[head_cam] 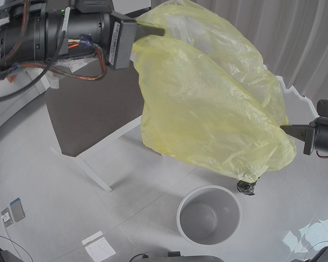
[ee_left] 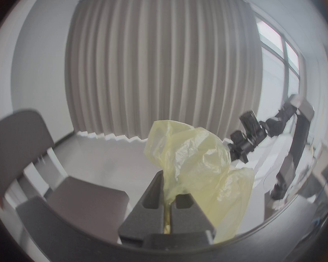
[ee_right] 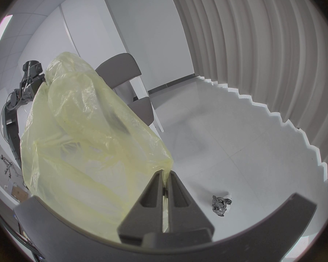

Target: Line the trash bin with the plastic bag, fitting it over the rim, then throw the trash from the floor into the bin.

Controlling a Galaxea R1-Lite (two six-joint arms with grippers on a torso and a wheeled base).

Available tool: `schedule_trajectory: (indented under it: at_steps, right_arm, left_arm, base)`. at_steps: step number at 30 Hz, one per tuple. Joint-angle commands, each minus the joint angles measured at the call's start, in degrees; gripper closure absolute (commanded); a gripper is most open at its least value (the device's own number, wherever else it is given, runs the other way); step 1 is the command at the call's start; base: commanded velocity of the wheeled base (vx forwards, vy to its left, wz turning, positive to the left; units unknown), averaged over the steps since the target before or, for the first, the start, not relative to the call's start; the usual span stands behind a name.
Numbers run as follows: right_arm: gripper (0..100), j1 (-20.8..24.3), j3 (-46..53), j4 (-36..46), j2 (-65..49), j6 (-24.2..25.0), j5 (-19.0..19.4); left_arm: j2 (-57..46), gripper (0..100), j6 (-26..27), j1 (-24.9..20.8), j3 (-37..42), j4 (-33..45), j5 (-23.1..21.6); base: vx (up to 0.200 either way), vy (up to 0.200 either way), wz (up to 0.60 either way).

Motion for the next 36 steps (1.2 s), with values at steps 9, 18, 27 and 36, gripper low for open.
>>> schedule_trajectory:
  at_steps: [9,18,27,36]
  right_arm:
    - [100,2.6,6.5,-0.8,2.1,0.4,-4.7]
    - [100,6.3,12.9,-0.9,2.6,0.0,-10.2]
    - [100,6.0,20.6,-1.7,2.2,-0.9,-13.0]
    - [100,5.9,24.5,-5.7,2.3,-1.1,-13.4]
  left_arm:
    - [-1.8,100,-17.7,-0.1,33.0,-25.7,7.6]
    - [-2.3,100,-20.4,-1.8,48.6,-35.7,7.9]
    - [3.8,100,-29.7,-6.4,58.3,-44.2,8.2]
    - [11.7,100,-31.0,-9.8,63.6,-57.1,9.7]
  base:
    - [0.000,0.000,0.00]
    - [0.000,0.000,0.00]
    - [0.000,0.000,0.00]
    - [0.000,0.000,0.00]
